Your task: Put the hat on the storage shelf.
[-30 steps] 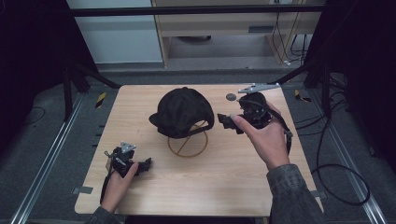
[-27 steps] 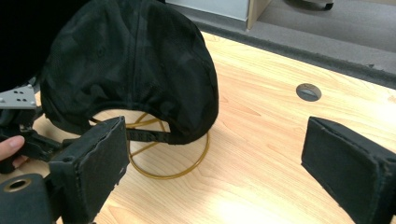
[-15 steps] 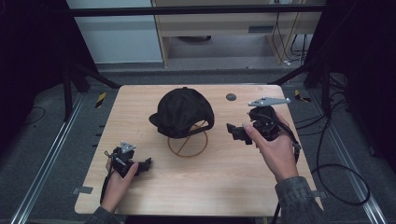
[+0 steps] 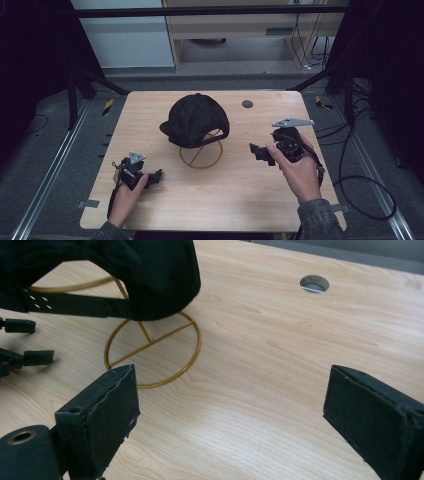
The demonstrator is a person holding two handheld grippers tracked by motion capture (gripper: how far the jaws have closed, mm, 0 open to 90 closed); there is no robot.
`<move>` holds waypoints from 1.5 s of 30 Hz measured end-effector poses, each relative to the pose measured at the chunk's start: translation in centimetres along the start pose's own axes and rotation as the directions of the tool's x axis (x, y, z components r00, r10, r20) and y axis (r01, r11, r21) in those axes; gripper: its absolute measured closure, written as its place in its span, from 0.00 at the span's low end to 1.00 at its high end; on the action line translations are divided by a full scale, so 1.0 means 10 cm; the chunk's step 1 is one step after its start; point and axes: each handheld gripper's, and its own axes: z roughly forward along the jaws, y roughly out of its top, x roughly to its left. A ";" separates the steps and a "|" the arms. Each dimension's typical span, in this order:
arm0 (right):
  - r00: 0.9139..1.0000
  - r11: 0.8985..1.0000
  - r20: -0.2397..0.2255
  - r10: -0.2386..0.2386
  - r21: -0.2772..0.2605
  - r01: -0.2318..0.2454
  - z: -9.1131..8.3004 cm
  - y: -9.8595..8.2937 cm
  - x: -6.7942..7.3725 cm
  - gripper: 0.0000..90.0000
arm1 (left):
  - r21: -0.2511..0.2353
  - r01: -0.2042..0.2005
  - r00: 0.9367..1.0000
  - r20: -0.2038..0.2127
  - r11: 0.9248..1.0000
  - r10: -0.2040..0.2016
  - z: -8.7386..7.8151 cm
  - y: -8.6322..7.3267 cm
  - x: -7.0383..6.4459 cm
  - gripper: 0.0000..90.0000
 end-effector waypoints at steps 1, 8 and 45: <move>1.000 1.000 0.000 0.003 0.002 -0.003 0.01 -0.03 -0.01 0.09 | 0.000 0.000 1.000 0.000 1.000 0.000 0.00 0.00 0.00 0.00; 1.000 1.000 0.012 0.012 0.019 -0.012 0.11 -0.18 -0.04 0.10 | 0.000 0.000 1.000 0.000 1.000 0.000 0.00 0.00 0.00 0.00; 0.998 0.992 0.031 0.060 0.106 -0.063 0.90 -1.06 -0.05 0.13 | 0.000 -0.001 1.000 0.000 1.000 0.001 0.00 0.00 0.00 0.00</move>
